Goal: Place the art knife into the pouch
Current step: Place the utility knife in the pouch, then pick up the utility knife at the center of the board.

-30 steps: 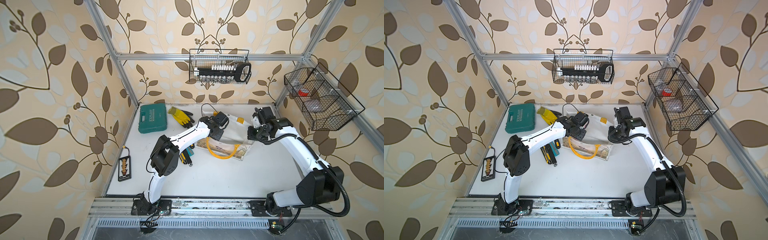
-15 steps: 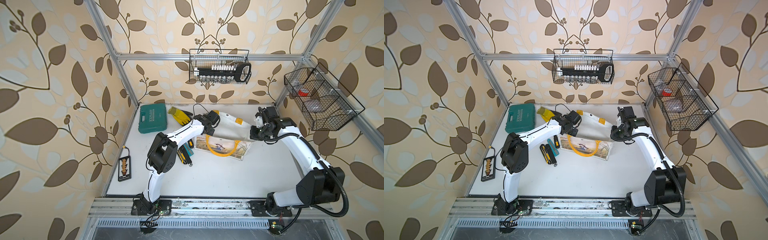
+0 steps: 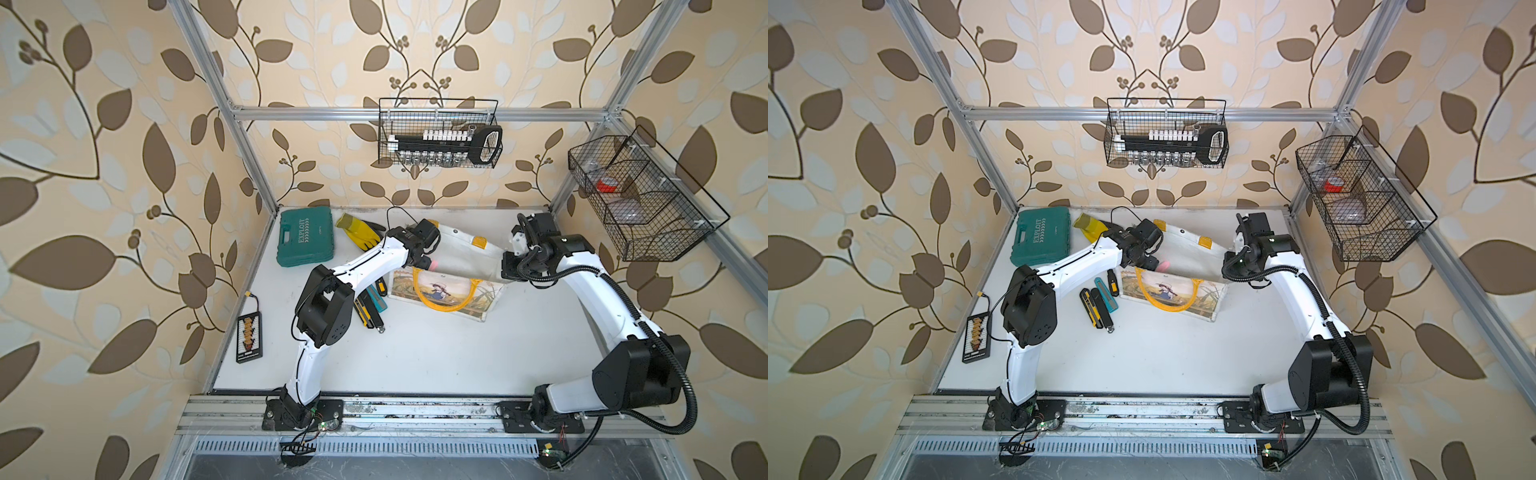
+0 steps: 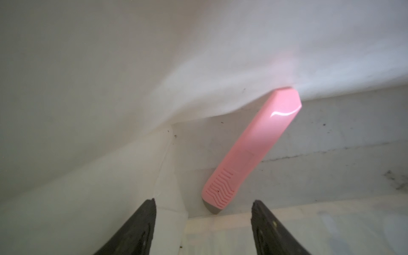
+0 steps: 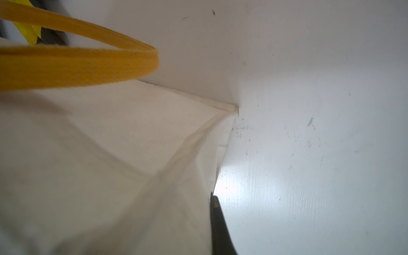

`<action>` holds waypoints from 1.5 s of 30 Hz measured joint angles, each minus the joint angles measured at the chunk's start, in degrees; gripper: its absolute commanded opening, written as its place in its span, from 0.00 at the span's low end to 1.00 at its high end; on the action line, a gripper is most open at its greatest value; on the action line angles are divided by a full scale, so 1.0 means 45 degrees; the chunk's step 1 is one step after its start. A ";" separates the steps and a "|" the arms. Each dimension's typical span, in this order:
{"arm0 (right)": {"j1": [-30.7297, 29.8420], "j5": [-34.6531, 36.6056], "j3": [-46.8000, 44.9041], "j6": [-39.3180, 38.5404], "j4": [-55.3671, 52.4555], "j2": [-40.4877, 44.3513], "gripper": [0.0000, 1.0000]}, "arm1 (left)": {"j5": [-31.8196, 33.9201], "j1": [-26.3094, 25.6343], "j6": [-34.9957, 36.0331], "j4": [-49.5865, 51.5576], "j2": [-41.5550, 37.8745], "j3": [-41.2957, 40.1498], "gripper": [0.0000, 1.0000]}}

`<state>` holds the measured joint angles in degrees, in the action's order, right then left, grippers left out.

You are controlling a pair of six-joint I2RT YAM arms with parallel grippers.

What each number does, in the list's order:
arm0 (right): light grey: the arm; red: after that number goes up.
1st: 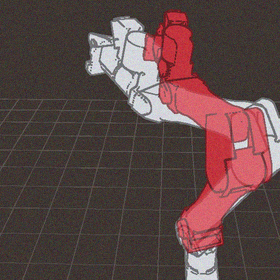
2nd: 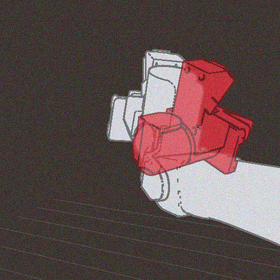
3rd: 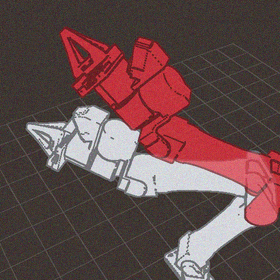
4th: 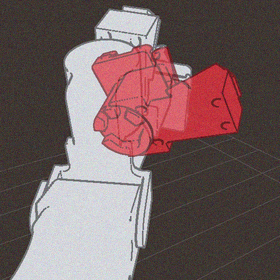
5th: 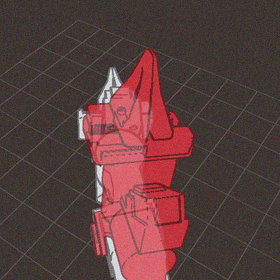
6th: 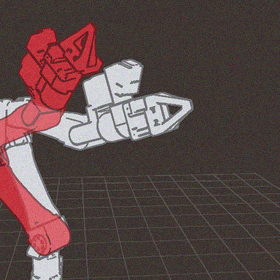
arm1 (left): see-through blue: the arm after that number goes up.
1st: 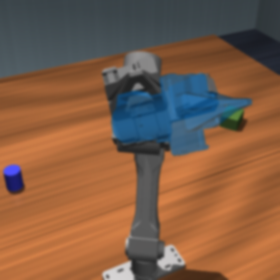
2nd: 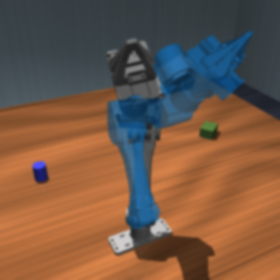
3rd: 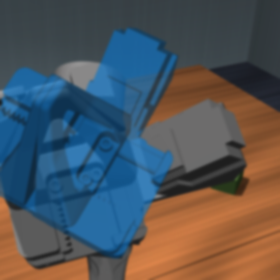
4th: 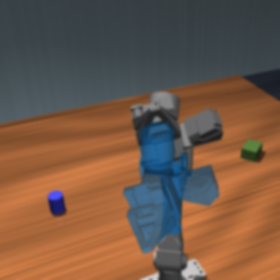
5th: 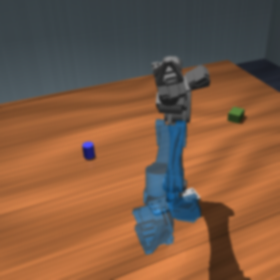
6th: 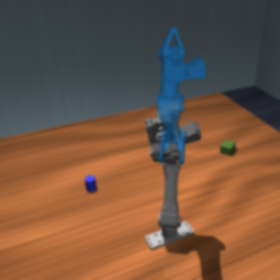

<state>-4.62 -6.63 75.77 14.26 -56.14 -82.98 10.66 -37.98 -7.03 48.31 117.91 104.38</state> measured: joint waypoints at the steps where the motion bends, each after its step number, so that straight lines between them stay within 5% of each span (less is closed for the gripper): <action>1: 0.0019 0.0010 0.0000 0.0000 -0.0034 0.0000 0.00 | -0.0311 0.0019 -0.0005 0.0024 -0.0049 0.0175 0.73; 14: 0.0151 0.0379 0.0000 0.0000 -0.0282 0.0044 0.00 | -0.5610 -0.0311 -0.0899 -0.1472 -0.3303 0.0393 0.77; 20: 0.0151 0.0481 0.0000 0.0000 -0.0345 0.0165 0.00 | -0.4629 0.0034 -0.1185 -0.1146 -0.5139 -0.0437 0.82; 31: 0.0151 0.0476 -0.0102 0.0000 -0.0296 0.0272 0.00 | -0.1569 0.3206 -0.2006 0.0107 -1.1234 -0.5197 0.93; 45: 0.0175 0.0481 -0.0311 -0.0044 -0.0228 0.0466 0.00 | -0.1282 0.3628 -0.4022 -0.1209 -0.8986 -1.1123 0.94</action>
<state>-3.84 -4.47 74.37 14.06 -57.17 -80.88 4.89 -21.65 -25.12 42.87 77.47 54.33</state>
